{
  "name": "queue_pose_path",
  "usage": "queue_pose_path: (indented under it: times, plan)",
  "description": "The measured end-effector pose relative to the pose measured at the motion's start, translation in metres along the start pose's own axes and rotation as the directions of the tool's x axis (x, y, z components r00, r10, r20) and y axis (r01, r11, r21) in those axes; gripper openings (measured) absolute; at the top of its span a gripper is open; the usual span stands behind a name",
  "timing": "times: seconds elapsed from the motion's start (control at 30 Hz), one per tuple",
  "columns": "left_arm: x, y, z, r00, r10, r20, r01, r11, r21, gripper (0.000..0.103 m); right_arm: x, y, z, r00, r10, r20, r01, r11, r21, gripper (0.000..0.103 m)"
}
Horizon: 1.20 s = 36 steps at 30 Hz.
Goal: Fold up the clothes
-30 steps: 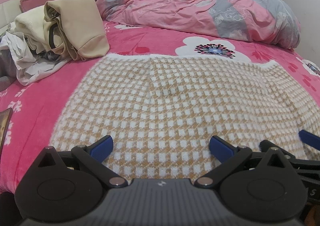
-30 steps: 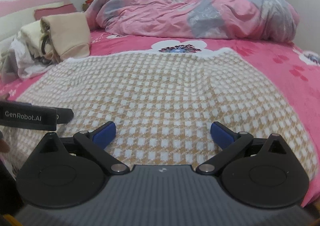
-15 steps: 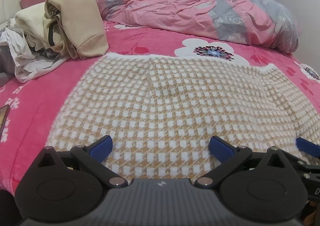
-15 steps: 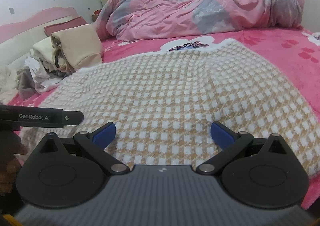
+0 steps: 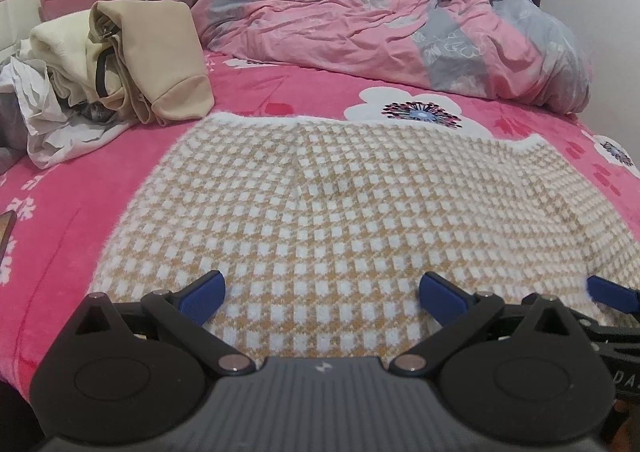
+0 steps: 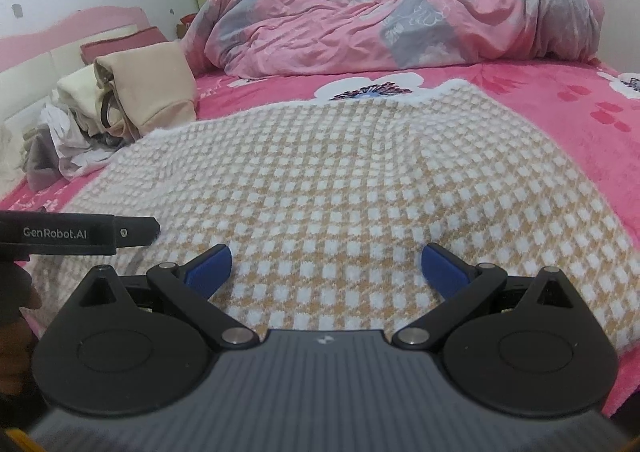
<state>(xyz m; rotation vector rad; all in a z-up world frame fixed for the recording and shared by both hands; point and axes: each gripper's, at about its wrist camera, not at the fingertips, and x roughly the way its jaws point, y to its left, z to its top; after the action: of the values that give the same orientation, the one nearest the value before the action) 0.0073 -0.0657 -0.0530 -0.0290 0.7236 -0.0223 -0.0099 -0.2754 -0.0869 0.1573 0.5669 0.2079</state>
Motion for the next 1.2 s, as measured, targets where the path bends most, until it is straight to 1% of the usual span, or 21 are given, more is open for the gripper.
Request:
queue_pose_path:
  times: [0.43, 0.63, 0.83, 1.03, 1.1, 1.2]
  plan:
    - [-0.001, 0.001, 0.0, 1.0, -0.021, -0.011, 0.022, 0.999, 0.04, 0.103, -0.001, 0.003, -0.001, 0.999, -0.009, -0.034, 0.009, 1.0, -0.023, 0.102]
    - [-0.002, 0.004, -0.007, 0.999, -0.048, 0.026, 0.046, 0.997, 0.066, 0.103, 0.001, 0.008, 0.002, 0.997, -0.034, -0.066, 0.032, 0.999, -0.039, 0.102]
    - [-0.004, 0.009, -0.016, 0.993, -0.083, 0.079, 0.075, 0.992, 0.098, 0.103, 0.002, 0.009, 0.004, 0.995, -0.04, -0.087, 0.036, 0.998, -0.046, 0.102]
    - [-0.008, 0.012, -0.015, 0.99, -0.111, 0.088, 0.101, 0.989, 0.112, 0.103, 0.004, 0.011, 0.005, 0.994, -0.048, -0.098, 0.044, 0.998, -0.052, 0.102]
    - [-0.013, 0.015, -0.014, 0.985, -0.141, 0.102, 0.13, 0.986, 0.109, 0.103, 0.004, 0.011, 0.005, 0.994, -0.049, -0.098, 0.044, 0.998, -0.052, 0.102]
    - [-0.024, 0.018, -0.012, 0.971, -0.187, 0.147, 0.173, 0.98, 0.102, 0.103, 0.004, 0.011, 0.005, 0.994, -0.048, -0.094, 0.043, 0.998, -0.055, 0.102]
